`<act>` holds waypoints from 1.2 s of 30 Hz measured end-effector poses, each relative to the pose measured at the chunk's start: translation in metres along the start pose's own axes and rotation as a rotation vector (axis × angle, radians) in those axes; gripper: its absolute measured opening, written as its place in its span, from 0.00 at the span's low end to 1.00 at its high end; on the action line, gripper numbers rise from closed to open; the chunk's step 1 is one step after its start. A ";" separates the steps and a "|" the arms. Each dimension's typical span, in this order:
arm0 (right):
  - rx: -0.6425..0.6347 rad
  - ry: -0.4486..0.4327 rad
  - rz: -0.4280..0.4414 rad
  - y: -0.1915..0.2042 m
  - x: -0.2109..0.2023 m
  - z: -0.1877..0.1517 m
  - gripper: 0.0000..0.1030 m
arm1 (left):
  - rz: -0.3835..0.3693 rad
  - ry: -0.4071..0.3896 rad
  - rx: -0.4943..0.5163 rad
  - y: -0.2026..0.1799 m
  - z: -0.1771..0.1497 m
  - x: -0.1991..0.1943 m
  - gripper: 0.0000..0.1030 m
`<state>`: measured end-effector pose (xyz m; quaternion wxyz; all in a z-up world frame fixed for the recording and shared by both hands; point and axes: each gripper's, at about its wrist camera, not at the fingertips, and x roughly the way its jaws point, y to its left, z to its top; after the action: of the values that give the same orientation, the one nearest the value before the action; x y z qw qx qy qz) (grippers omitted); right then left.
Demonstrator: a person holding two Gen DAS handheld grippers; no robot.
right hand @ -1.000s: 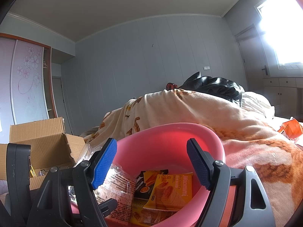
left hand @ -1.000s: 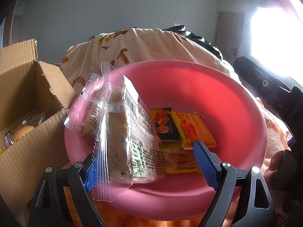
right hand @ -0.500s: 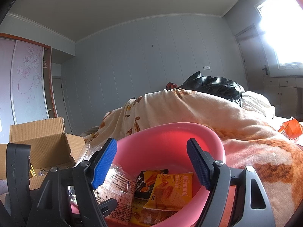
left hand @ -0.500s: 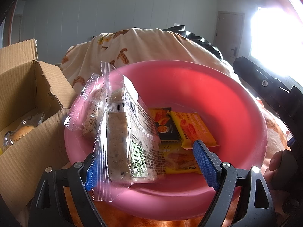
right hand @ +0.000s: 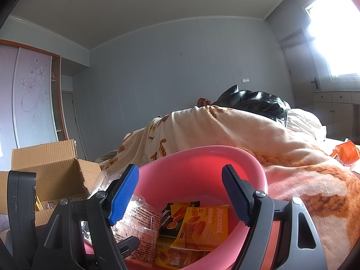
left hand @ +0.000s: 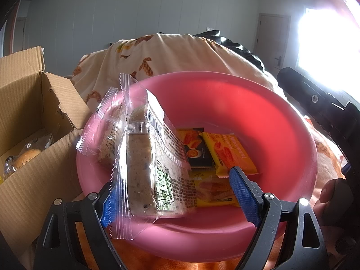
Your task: Organize snacks
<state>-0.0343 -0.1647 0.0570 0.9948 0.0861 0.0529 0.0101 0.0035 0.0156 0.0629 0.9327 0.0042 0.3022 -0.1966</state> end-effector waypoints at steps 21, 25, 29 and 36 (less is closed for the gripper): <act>-0.026 0.207 0.408 0.098 0.002 0.064 0.66 | 0.350 -0.395 -0.128 0.125 0.009 -0.201 0.83; -0.160 0.484 0.563 0.174 0.047 0.047 0.46 | 0.405 -0.449 -0.172 0.163 -0.001 -0.235 0.83; -0.298 0.736 0.568 0.239 0.092 0.007 0.46 | 0.384 -0.503 -0.240 0.187 -0.012 -0.259 0.83; -0.320 0.952 0.472 0.274 0.142 -0.039 0.47 | 0.396 -0.535 -0.278 0.207 -0.022 -0.266 0.98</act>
<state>0.0996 0.1165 0.0512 0.8325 -0.0705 0.4738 0.2784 -0.1291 0.3062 0.1720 0.9905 -0.1159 0.0645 0.0366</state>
